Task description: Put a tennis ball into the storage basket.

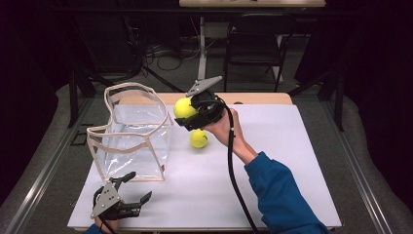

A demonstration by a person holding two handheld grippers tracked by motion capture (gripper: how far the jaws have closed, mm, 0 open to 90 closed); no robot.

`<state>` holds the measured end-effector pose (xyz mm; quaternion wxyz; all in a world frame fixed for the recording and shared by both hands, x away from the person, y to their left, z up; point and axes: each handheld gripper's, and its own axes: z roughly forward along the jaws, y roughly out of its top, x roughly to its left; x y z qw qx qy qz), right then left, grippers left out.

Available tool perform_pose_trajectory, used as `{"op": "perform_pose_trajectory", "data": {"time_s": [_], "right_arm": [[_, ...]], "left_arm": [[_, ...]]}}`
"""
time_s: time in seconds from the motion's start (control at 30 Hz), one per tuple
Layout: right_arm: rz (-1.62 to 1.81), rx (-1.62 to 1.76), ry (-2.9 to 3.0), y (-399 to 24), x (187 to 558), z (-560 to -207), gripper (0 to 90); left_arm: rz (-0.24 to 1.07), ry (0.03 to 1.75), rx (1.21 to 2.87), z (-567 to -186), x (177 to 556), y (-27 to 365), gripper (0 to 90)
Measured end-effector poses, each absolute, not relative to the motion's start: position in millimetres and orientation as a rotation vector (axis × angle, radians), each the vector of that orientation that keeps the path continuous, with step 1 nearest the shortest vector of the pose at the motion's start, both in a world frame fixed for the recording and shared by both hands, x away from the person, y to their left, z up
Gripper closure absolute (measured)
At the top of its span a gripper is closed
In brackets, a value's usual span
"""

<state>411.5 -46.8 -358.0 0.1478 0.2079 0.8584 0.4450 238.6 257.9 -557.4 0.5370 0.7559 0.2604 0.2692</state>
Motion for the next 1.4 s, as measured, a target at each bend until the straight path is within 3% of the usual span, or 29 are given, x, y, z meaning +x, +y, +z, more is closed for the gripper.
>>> {"op": "perform_pose_trajectory", "data": {"time_s": [1.4], "right_arm": [[1.223,0.555,2.484,-12.3,424.9,-334.0,25.8]], "left_arm": [[0.638,0.613,1.8,-557.3,238.3,257.0,15.9]]}}
